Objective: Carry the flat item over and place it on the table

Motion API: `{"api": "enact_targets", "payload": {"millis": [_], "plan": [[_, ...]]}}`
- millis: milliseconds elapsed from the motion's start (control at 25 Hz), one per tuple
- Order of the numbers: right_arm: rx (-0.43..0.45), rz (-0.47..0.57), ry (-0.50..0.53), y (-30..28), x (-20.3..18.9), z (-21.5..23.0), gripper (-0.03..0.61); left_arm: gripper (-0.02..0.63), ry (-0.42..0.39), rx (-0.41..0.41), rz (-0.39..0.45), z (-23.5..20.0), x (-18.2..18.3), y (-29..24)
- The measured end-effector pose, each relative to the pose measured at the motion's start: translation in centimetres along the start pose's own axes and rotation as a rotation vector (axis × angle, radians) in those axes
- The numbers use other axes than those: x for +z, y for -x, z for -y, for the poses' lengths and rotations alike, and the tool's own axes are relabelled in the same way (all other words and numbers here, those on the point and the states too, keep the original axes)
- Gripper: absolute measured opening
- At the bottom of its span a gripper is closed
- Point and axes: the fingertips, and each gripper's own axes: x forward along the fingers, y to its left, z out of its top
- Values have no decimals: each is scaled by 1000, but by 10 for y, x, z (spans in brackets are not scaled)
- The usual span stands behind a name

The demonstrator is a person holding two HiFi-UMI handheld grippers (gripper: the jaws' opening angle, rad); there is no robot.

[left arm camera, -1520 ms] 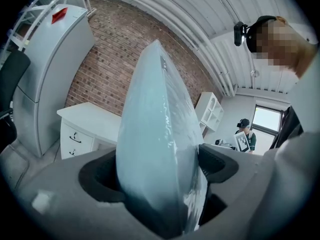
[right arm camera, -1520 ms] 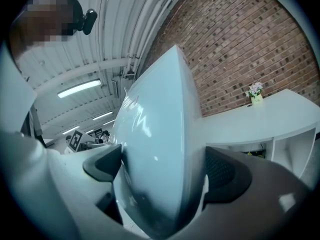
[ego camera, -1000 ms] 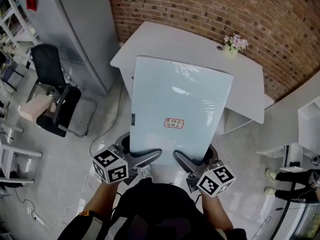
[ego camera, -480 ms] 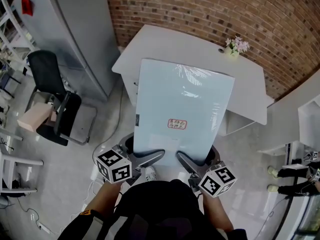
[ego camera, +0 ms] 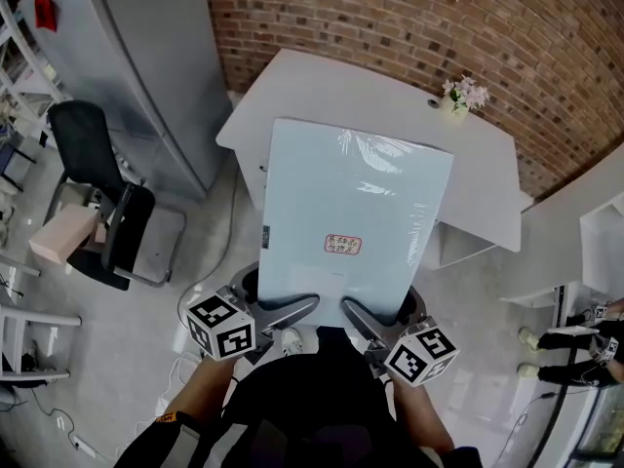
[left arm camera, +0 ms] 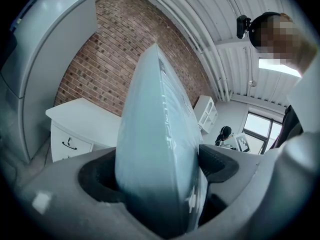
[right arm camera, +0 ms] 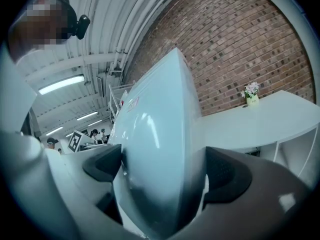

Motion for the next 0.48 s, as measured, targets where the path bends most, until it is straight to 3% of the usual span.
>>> {"api": "enact_targets", "payload": {"millis": [480], "plan": [[33,-61,-61,-55,17,73,509,479,46,71,-41,-52,16,-68]]}}
